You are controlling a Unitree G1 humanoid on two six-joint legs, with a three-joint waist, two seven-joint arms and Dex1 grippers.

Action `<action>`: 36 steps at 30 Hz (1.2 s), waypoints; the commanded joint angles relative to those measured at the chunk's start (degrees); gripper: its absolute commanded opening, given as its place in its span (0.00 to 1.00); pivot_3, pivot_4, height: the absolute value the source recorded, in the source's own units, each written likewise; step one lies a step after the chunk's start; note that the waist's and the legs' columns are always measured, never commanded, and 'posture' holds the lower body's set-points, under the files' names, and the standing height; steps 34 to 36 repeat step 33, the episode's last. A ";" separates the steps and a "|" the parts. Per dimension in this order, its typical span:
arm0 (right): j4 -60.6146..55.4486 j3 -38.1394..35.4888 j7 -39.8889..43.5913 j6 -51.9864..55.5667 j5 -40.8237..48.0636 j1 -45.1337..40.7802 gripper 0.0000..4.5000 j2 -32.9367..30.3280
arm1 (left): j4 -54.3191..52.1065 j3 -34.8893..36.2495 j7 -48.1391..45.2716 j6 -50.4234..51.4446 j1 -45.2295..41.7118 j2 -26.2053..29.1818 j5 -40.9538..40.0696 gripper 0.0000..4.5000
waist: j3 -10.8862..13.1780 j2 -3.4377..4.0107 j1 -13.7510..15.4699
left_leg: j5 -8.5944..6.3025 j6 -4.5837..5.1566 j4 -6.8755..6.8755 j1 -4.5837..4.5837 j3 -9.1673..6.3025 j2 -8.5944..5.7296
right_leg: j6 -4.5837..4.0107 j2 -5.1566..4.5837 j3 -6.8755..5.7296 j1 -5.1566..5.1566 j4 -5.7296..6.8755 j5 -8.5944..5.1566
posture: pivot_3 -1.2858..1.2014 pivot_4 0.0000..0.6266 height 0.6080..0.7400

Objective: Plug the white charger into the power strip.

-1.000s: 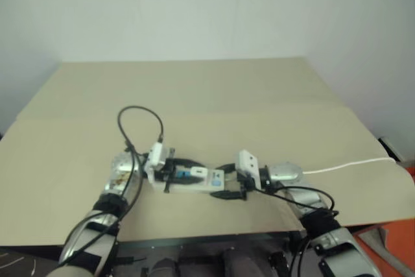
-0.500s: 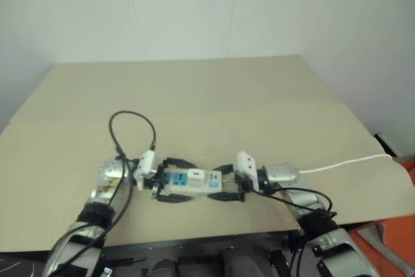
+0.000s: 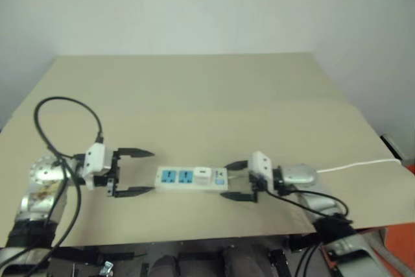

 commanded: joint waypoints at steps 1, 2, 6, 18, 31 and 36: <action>-11.32 -9.83 4.43 5.20 10.95 4.01 0.99 -7.84 | -4.39 4.71 2.51 1.01 3.31 2.75 -0.34 1.00 | 0.03 0.04 0.70 | 0.00 0.00 0.00 -0.17 0.03 0.00 | 0.00 -0.03 -0.01 -0.14 -0.01 0.00 | 0.52 0.24 1.00; -12.89 -11.75 4.79 5.94 12.63 5.26 0.99 -9.64 | -4.93 5.43 3.40 1.24 4.20 2.92 -0.22 1.00 | 0.03 0.04 1.04 | 0.00 0.00 -0.01 -0.20 0.05 0.00 | 0.01 -0.03 0.00 -0.18 -0.02 -0.01 | 0.52 0.24 1.00; -18.12 -20.86 6.97 6.53 15.37 13.80 0.99 -18.83 | -6.17 9.48 5.02 0.69 8.63 4.73 0.24 1.00 | 0.05 0.01 1.24 | 0.00 0.00 -0.06 -0.18 0.05 0.03 | -0.01 -0.03 -0.08 -0.18 -0.04 -0.03 | 0.52 0.24 1.00; -28.79 -33.14 2.64 10.78 19.53 29.07 0.99 -21.98 | -8.91 14.37 7.74 2.30 13.24 7.15 -0.39 1.00 | 0.10 -0.07 1.14 | 0.00 -0.01 -0.05 0.10 0.30 0.05 | -0.40 -0.18 -0.04 -0.08 0.06 -0.25 | 0.52 0.24 1.00; -30.40 -33.76 -0.48 10.28 19.55 31.14 0.99 -20.93 | -9.96 12.23 11.16 5.27 10.64 6.50 0.70 1.00 | 0.12 -0.10 1.22 | 0.00 -0.01 -0.05 0.05 0.37 0.04 | -0.10 -0.22 -0.07 -0.06 0.00 -0.08 | 0.52 0.24 1.00; -30.47 -33.47 -0.66 9.47 18.65 31.57 0.99 -20.77 | -10.12 12.11 11.35 4.96 10.65 6.10 0.70 1.00 | 0.12 -0.10 1.20 | 0.00 -0.01 -0.05 0.06 0.37 0.04 | -0.03 -0.22 -0.08 -0.07 0.01 -0.05 | 0.52 0.24 1.00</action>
